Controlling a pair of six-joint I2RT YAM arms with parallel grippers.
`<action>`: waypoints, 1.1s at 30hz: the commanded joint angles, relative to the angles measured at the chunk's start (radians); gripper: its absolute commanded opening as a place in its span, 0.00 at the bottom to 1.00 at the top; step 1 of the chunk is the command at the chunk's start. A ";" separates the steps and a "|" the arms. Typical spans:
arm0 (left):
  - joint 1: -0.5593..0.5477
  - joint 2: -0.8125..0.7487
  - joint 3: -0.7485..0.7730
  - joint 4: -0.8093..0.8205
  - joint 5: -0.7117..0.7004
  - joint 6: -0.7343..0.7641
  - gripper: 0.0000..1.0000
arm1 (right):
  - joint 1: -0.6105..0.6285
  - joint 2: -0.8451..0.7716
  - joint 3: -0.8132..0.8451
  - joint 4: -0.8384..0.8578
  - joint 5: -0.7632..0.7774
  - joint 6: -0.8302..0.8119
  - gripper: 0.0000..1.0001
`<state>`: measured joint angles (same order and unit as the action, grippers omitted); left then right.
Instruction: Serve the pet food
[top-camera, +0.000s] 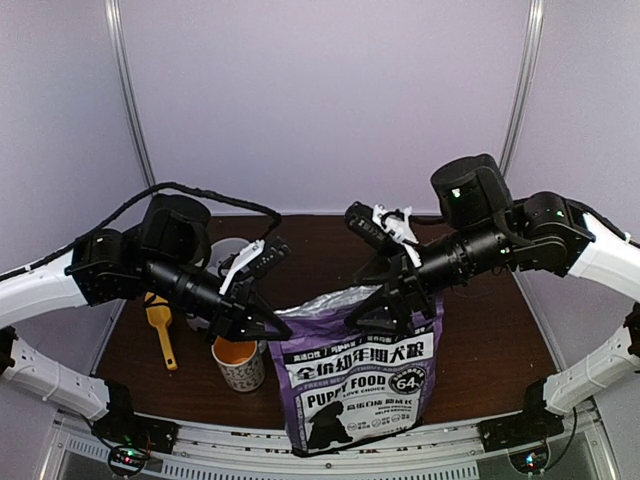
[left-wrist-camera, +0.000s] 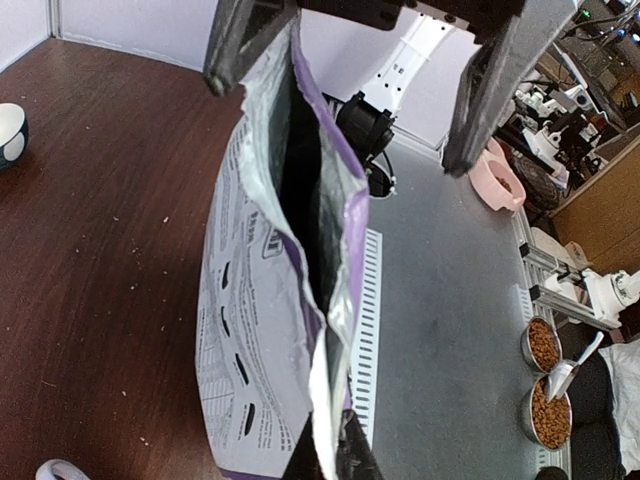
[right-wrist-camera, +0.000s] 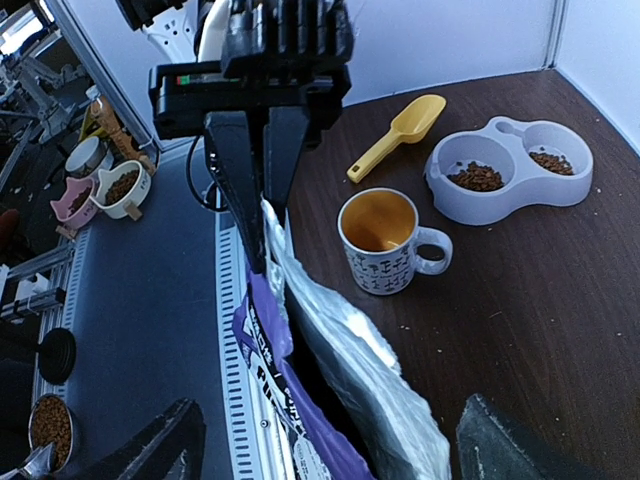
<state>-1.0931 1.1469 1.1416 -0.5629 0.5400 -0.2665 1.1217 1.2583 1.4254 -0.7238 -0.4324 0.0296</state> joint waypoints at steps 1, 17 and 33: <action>-0.004 -0.008 0.060 0.097 0.054 0.027 0.00 | 0.038 0.069 0.080 -0.088 -0.009 -0.091 0.86; -0.004 -0.055 0.033 0.122 -0.010 0.010 0.00 | 0.108 0.269 0.255 -0.211 0.115 -0.230 0.13; -0.002 -0.021 0.005 0.170 -0.064 0.005 0.20 | 0.099 0.136 0.097 -0.022 0.098 -0.128 0.00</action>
<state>-1.1004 1.1038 1.1206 -0.4652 0.4576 -0.2630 1.2263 1.4265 1.5368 -0.7883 -0.3355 -0.1310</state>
